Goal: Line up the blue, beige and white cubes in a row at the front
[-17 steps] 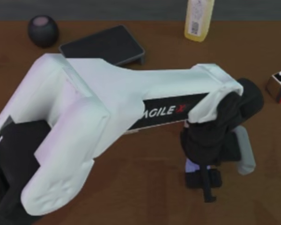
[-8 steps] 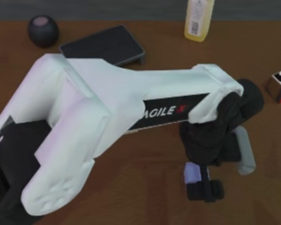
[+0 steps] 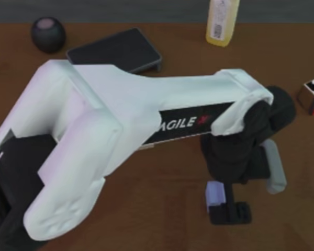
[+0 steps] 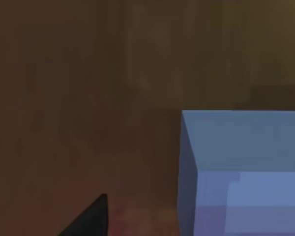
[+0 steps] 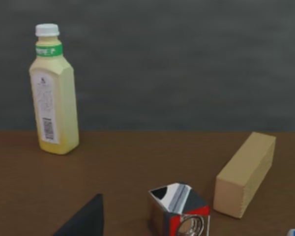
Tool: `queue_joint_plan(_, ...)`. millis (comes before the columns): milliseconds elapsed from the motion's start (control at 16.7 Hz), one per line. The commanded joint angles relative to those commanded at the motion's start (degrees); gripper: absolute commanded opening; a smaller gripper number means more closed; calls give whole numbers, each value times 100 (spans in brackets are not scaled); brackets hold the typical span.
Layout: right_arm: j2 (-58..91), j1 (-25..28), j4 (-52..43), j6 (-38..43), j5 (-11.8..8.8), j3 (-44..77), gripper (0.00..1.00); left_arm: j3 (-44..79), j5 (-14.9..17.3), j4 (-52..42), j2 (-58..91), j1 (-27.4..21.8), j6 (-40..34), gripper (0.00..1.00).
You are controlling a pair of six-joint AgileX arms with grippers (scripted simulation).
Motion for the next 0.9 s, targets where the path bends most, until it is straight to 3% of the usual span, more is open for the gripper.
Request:
queue_joint_plan(420, 0, 0, 0, 0, 0, 0, 100, 940, 2, -1244, -281, 101, 5, 100)
queue_joint_plan(720, 0, 0, 0, 0, 0, 0, 100, 966, 0, -1268, -273, 87, 14, 100)
queue_joint_plan(900, 0, 0, 0, 0, 0, 0, 100, 1023, -18, -1285, -221, 475, 201, 100)
